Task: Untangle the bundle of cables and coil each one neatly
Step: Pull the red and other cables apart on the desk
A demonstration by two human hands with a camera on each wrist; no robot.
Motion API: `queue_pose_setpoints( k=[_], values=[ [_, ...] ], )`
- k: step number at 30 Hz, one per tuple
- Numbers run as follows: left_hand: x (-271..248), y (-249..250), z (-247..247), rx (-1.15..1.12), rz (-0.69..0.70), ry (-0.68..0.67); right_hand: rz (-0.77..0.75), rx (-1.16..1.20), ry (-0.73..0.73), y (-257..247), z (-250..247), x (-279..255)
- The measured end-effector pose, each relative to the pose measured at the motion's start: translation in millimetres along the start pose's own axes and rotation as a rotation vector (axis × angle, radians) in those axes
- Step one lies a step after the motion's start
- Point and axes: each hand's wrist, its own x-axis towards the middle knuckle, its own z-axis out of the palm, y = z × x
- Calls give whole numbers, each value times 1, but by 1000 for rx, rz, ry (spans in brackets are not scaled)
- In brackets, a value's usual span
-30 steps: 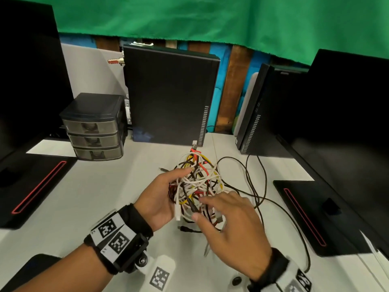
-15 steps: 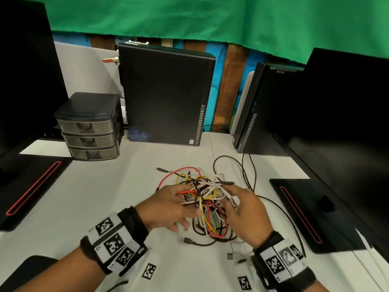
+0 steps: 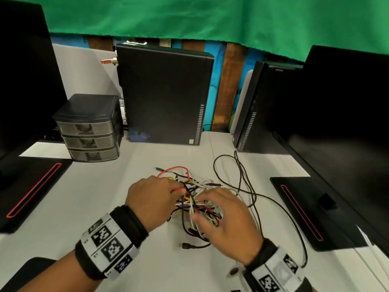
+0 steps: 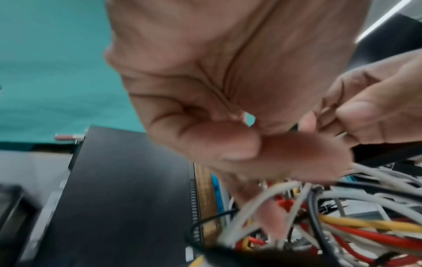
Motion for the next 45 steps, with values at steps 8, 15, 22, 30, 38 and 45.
queue_pose_setpoints(
  k=[8,15,22,30,38,45],
  values=[
    [10,-17,12,-430,241,105,193,-175,-83,9,14,3],
    [6,5,-3,-1355,204,23,209,-96,-56,20,10,5],
    [-1,1,-18,-1552,340,-59,257,97,-180,35,-3,9],
    [-22,26,-16,-1004,555,-107,-48,118,-102,13,-36,11],
    [11,-8,-14,-645,284,-42,5,328,-86,22,-21,11],
    [38,0,4,-368,278,-575,50,619,-74,13,-23,11]
  ],
)
